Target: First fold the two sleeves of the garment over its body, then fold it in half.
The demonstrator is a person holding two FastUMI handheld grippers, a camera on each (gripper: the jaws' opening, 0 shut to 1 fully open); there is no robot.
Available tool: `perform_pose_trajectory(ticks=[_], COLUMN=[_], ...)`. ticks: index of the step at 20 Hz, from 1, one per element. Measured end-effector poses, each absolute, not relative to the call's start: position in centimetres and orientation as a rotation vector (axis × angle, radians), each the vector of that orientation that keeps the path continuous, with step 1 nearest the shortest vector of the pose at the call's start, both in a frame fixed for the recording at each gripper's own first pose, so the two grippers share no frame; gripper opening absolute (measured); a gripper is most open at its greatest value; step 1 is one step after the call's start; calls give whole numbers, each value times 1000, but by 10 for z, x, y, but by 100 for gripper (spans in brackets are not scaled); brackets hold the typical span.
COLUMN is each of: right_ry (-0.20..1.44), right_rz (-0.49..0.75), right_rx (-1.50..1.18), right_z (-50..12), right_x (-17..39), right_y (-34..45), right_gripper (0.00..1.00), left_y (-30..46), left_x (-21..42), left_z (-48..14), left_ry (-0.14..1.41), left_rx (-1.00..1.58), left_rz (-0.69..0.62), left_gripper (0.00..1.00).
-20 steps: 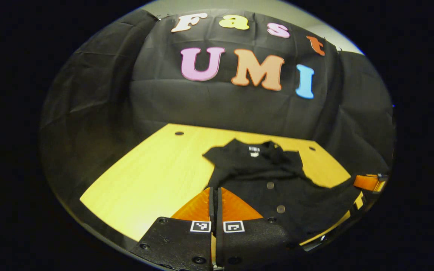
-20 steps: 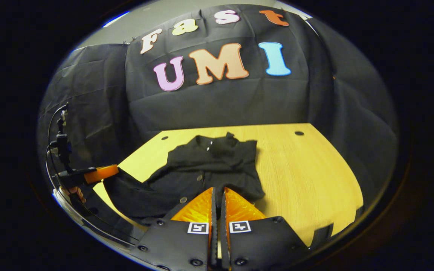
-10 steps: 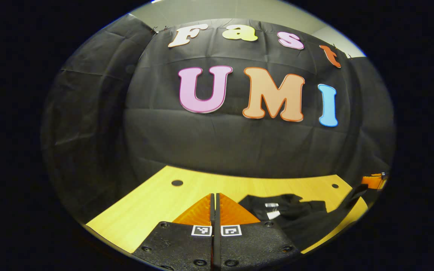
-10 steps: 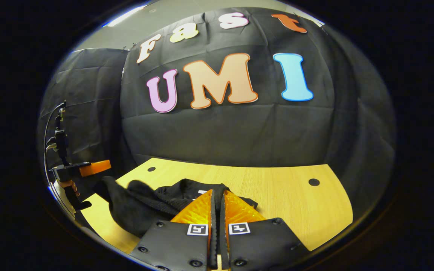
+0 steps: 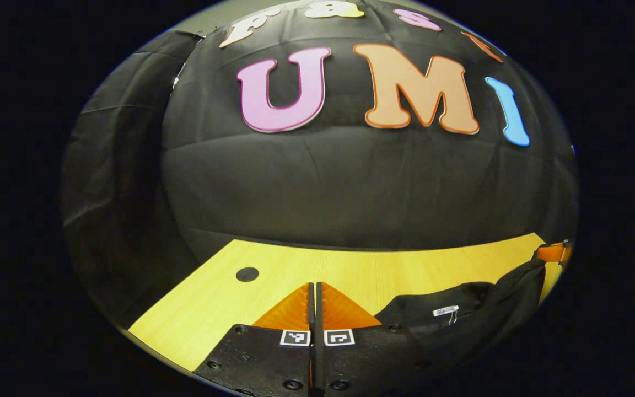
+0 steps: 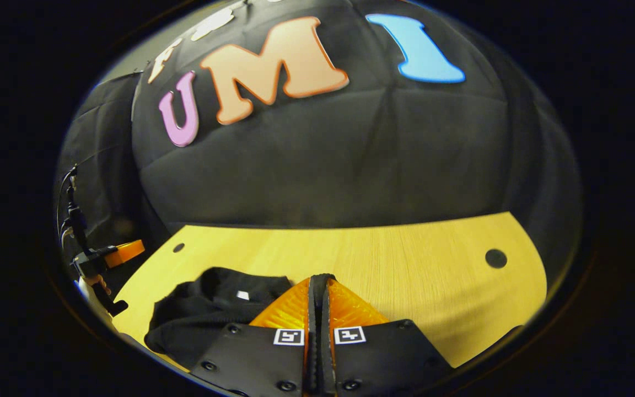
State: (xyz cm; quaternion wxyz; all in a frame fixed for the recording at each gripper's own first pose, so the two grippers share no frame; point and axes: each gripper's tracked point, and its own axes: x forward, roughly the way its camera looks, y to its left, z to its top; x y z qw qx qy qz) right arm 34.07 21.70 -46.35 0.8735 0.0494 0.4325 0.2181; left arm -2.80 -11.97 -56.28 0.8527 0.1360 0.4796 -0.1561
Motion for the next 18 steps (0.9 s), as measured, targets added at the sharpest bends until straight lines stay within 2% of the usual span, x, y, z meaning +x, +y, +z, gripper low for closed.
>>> perform_pose_trajectory(ticks=[2, 3, 4, 7, 8, 10, 14, 15, 16, 18], right_ry=[957, 968, 971, 964, 955, 925, 809, 770, 724, 615], right_rz=[452, 443, 441, 404, 390, 385, 392, 399, 409, 421], right_rx=[115, 116, 123, 136, 135, 140, 151, 157, 163, 168], right_z=[-485, -490, -493, -490, -488, -474, -412, -390, -366, -312], right_x=[339, 339, 340, 346, 350, 352, 355, 354, 349, 336], right_y=[217, 215, 208, 195, 192, 185, 175, 174, 173, 170], right_gripper=[6, 14, 16, 78, 91, 99, 98, 94, 99, 99], left_y=[-110, -108, -105, -109, -114, -128, -141, -145, -150, -159], left_x=[-30, -31, -31, -30, -32, -34, -20, -14, -6, 7], left_z=[-572, -573, -572, -570, -568, -561, -521, -502, -483, -434], left_ry=[1023, 1019, 1016, 1014, 1013, 1016, 951, 915, 876, 795], left_rx=[255, 240, 233, 219, 202, 164, 167, 151, 138, 116], left_rz=[-289, -272, -262, -270, -282, -320, -349, -351, -355, -374], left_gripper=[0, 0, 0, 0, 0, 1, 95, 97, 96, 94])
